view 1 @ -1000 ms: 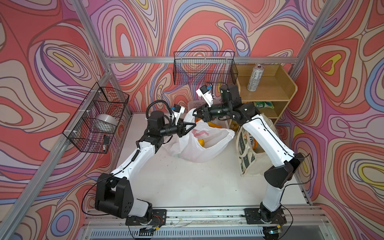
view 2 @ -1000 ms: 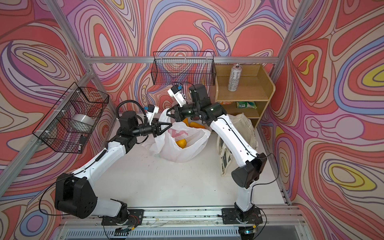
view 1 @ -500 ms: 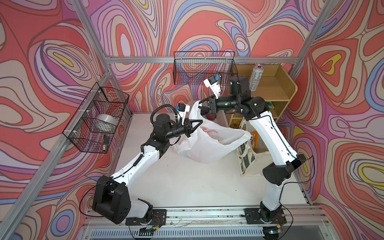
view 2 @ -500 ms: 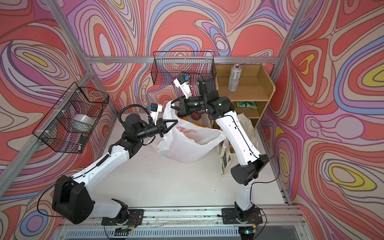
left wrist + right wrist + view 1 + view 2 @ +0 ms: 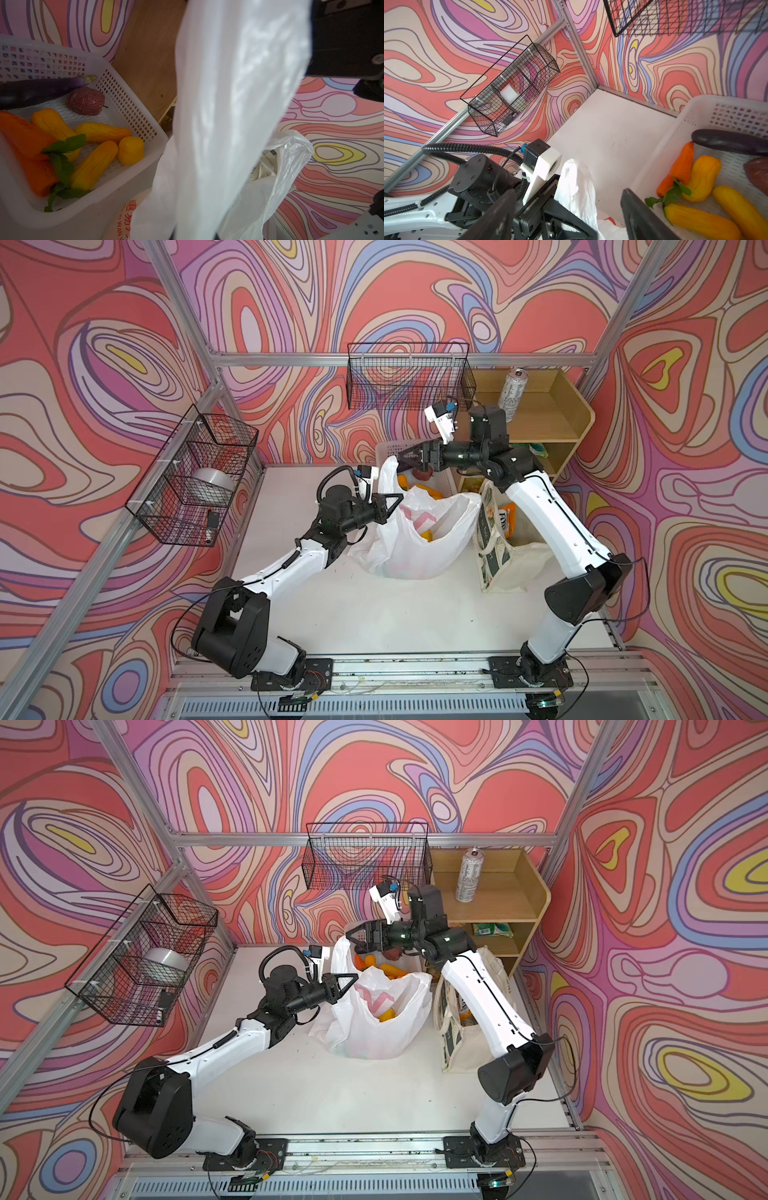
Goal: Place the mixed food into the grocery bags and tie them
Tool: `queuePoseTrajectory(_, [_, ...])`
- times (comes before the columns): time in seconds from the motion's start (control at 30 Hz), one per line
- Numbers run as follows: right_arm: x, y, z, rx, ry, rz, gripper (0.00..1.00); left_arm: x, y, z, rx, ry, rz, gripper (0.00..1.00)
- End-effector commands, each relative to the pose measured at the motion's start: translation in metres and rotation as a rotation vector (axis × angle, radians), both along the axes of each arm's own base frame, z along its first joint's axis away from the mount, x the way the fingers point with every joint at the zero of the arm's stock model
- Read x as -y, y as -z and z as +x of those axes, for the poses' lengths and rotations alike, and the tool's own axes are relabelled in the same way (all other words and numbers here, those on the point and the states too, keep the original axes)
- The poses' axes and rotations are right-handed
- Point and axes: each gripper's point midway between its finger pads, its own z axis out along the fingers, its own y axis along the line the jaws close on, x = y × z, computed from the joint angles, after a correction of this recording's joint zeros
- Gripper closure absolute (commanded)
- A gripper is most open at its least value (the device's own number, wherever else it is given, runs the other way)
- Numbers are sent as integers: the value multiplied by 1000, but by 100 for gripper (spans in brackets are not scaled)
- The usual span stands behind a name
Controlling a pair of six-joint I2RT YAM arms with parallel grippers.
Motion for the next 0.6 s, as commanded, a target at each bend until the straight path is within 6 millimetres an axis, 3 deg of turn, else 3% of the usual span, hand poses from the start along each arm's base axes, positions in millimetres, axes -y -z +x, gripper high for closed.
queuePoseTrajectory(0.0, [0,-25,4,79,29,60,15,1,-10,-1,30,3,-19,100])
queuePoseTrajectory(0.13, [-14,-18,9,38,-7,103,13,2,-9,-1,23,8,-20,100])
queuePoseTrajectory(0.17, [-21,-6,16,14,-16,99,13,2,-9,-1,25,7,-18,100])
queuePoseTrajectory(0.43, [-56,32,20,-62,-65,75,16,2,-11,-4,32,14,-12,100])
queuePoseTrajectory(0.5, [-61,40,20,-80,-81,76,27,1,-12,-4,40,11,-5,100])
queuePoseTrajectory(0.57, [-61,42,21,-85,-84,80,58,1,-11,-5,48,16,11,100])
